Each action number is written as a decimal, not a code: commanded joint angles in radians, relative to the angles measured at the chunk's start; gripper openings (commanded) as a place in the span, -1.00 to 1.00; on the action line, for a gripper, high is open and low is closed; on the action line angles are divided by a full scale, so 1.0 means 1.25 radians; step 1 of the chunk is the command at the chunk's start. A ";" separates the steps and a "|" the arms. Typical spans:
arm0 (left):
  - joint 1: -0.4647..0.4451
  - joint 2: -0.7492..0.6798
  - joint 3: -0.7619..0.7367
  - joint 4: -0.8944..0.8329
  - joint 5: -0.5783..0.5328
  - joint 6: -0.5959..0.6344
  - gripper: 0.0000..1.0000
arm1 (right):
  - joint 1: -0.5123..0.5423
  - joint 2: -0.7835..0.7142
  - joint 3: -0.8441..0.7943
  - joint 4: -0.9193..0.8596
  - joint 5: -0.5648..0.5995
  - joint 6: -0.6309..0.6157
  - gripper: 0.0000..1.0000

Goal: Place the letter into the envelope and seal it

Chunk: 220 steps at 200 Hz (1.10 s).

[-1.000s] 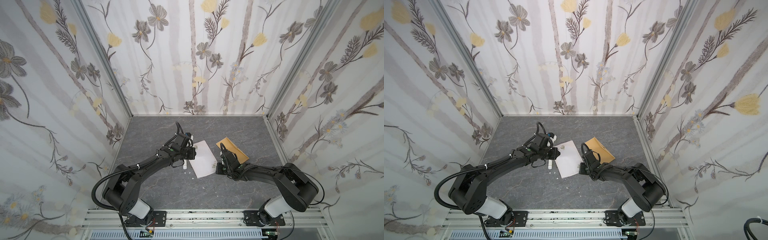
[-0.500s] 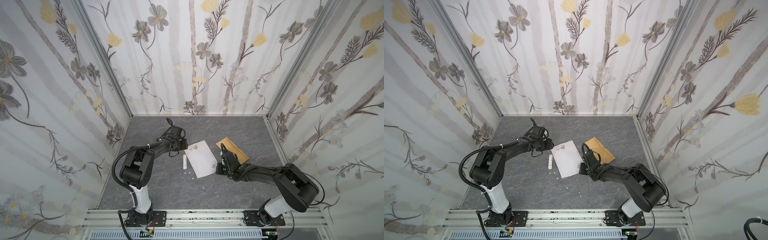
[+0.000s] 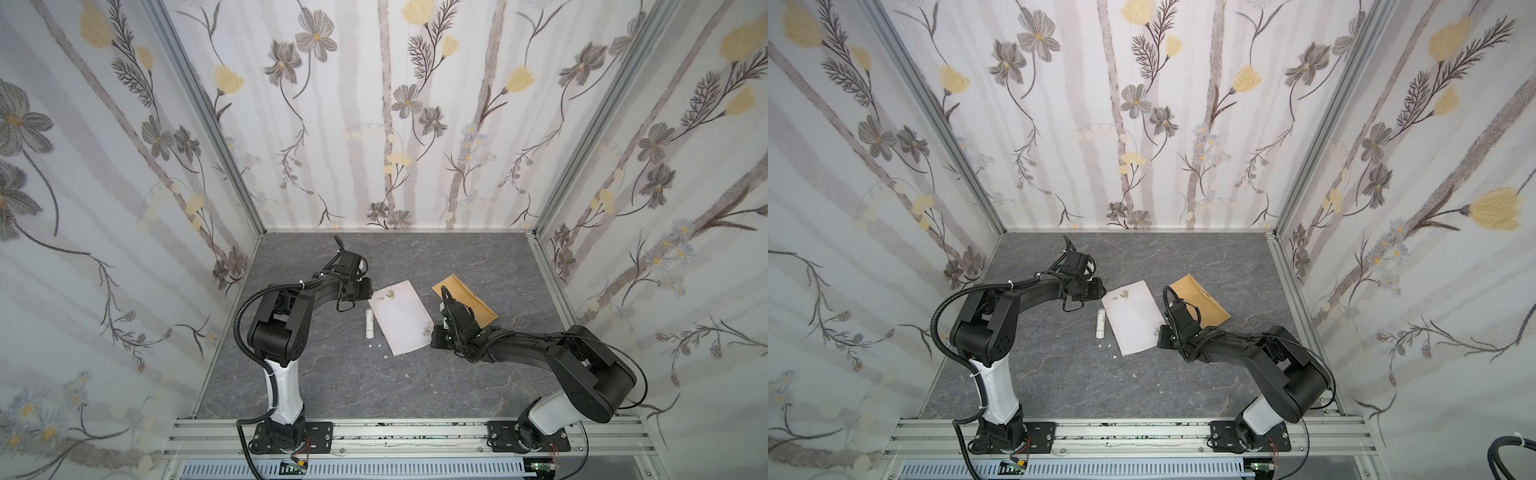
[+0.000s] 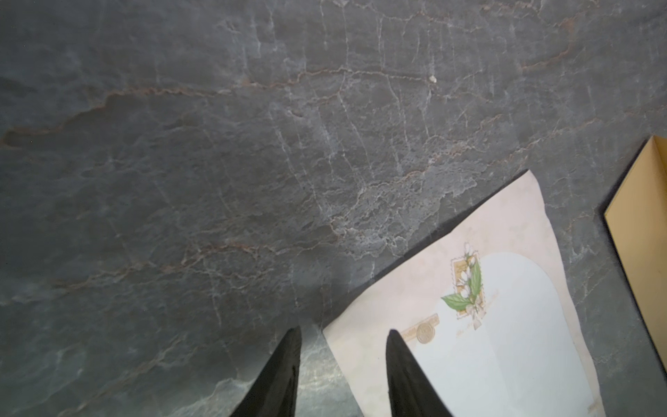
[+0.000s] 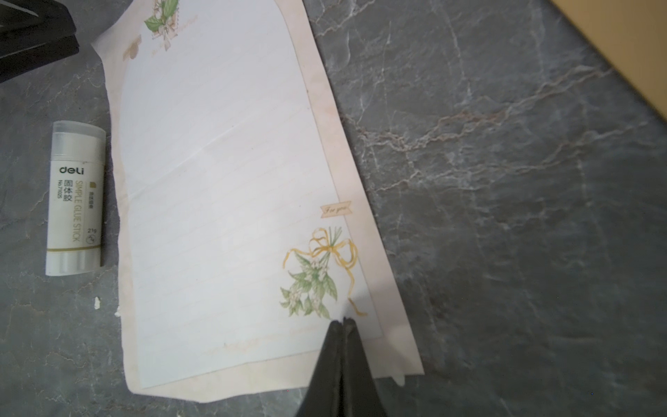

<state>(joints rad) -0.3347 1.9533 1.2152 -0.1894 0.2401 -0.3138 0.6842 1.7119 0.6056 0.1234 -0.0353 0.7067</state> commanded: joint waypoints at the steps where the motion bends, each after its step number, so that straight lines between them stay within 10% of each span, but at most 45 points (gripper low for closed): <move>1: 0.005 0.013 0.000 0.013 0.015 0.018 -0.18 | 0.000 0.005 0.005 -0.017 -0.008 0.008 -1.00; 220: 0.012 0.033 -0.016 0.030 0.046 0.028 -0.56 | -0.001 0.010 0.015 -0.022 -0.008 0.004 -1.00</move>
<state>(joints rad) -0.3191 1.9846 1.1931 -0.1081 0.3069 -0.2874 0.6830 1.7157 0.6163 0.1089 -0.0429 0.7063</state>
